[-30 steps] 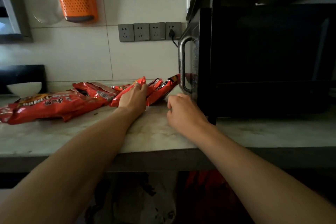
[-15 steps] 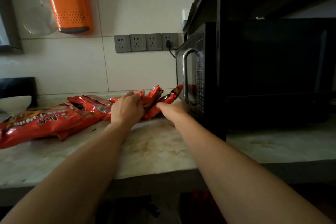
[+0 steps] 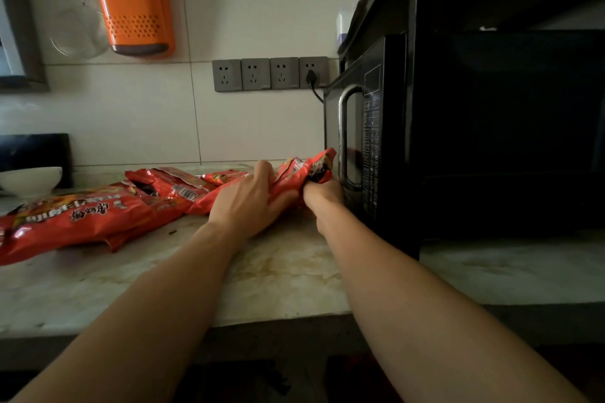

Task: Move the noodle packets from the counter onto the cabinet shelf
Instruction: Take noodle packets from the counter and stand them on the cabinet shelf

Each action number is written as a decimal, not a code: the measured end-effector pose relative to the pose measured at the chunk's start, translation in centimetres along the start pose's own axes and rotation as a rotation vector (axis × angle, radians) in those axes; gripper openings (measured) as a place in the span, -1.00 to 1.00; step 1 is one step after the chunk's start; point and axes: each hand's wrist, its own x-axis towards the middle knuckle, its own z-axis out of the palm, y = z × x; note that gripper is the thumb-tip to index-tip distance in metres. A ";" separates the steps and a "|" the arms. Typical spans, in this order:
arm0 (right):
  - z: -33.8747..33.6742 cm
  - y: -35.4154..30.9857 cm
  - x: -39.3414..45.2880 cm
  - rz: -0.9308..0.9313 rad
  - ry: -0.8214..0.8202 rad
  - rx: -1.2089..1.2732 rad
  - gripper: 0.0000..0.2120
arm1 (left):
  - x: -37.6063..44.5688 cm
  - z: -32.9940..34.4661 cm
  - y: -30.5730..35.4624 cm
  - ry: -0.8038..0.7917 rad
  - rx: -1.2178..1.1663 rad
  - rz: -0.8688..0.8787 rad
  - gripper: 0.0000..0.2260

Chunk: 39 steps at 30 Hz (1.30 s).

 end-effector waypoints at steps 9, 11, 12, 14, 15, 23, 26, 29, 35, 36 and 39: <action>-1.2 -0.5 -0.8 0.008 -0.015 0.048 -0.49 | -1.1 -0.7 -0.3 -0.114 -0.189 -0.182 -0.36; -0.5 -0.4 -0.7 0.049 -0.059 0.087 -0.17 | -1.7 -1.0 0.1 -0.049 -0.274 -0.178 -0.44; 0.2 0.2 0.5 0.052 -0.058 0.104 -0.02 | -2.0 -1.2 0.3 -0.024 -0.302 -0.195 -0.48; 1.5 1.7 3.4 0.066 -0.038 0.085 -0.02 | -2.6 -1.4 0.7 0.000 -0.331 -0.225 -0.55; 1.2 1.2 2.7 0.064 -0.031 0.079 -0.19 | -2.9 -1.6 0.8 -0.001 -0.335 -0.233 -0.57; -1.7 0.3 -3.5 0.074 0.033 0.030 -0.44 | -6.1 -5.2 2.9 0.071 -0.565 -0.412 -0.90; -2.6 0.8 -5.6 0.101 0.025 0.009 -0.56 | -8.3 -7.0 3.9 0.107 -0.684 -0.535 -0.89; -4.0 -0.1 -8.8 0.071 0.009 0.037 -0.62 | -9.8 -9.3 4.7 0.164 -0.901 -0.635 -0.83; -8.3 -1.9 -16.5 0.009 -0.062 0.157 -0.58 | -13.5 -13.7 8.3 0.233 -1.009 -0.639 -0.81; -9.3 -1.9 -18.1 0.001 -0.070 0.190 -0.58 | -14.5 -14.5 9.2 0.236 -1.025 -0.635 -0.80; -12.7 -1.7 -22.2 -0.030 -0.083 0.291 -0.65 | -17.2 -16.1 11.5 0.251 -1.100 -0.633 -0.81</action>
